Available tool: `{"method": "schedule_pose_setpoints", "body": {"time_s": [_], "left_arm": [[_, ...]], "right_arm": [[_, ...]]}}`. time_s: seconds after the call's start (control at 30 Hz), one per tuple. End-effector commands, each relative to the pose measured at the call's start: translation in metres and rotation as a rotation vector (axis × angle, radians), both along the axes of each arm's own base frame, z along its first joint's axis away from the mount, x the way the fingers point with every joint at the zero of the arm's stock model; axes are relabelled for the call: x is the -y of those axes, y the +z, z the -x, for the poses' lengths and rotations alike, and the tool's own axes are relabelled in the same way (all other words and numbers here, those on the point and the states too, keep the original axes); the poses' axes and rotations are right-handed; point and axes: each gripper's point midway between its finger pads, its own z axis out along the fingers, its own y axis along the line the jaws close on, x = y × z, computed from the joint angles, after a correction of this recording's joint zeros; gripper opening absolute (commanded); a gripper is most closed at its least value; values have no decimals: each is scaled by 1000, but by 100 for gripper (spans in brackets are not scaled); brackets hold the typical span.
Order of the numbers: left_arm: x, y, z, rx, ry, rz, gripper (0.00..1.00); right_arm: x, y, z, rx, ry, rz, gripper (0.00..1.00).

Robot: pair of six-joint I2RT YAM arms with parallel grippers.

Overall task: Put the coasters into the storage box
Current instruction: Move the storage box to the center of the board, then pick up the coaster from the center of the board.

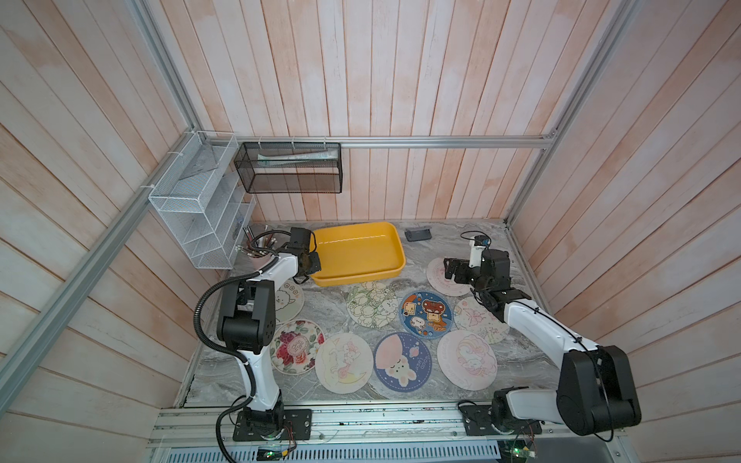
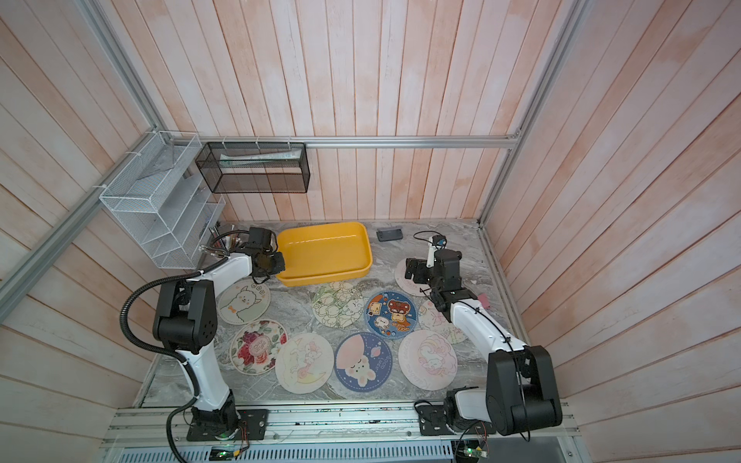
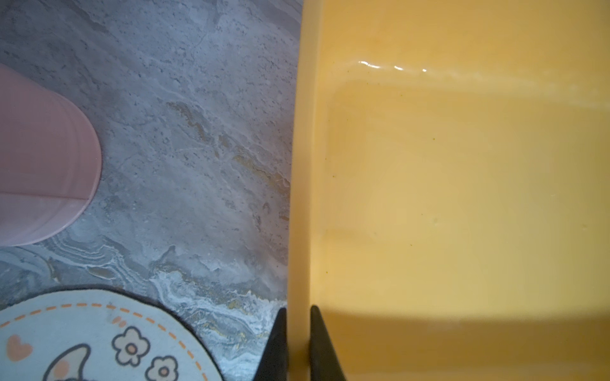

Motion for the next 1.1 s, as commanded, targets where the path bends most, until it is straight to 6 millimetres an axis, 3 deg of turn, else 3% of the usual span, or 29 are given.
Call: {"method": "schedule_pose_setpoints", "body": {"time_s": [0.0, 0.03, 0.1, 0.3, 0.47, 0.63, 0.77, 0.93, 1.07], "left_arm": [[6, -9, 11, -43, -15, 9, 17], [5, -8, 10, -41, -12, 7, 36], [4, -3, 8, -27, -3, 3, 59], [6, 25, 10, 43, 9, 11, 83], [20, 55, 30, 113, -1, -2, 84], [55, 69, 66, 142, -36, 64, 83], [90, 62, 97, 116, -82, 155, 82], [124, 34, 128, 25, -126, 238, 80], [134, 9, 141, -47, -133, 261, 79]], "right_arm": [[-5, -2, 7, -15, 15, -17, 98], [-7, -2, 7, -16, 19, -19, 98], [-10, -3, 8, -27, 28, -24, 98], [-24, -18, 20, -127, 77, -70, 98], [-40, -44, 41, -280, 140, -122, 98], [-72, -63, 62, -393, 259, -175, 98], [-103, -70, 74, -432, 344, -185, 98], [-136, -76, 81, -452, 411, -232, 98], [-159, -80, 82, -471, 461, -223, 96]]}}
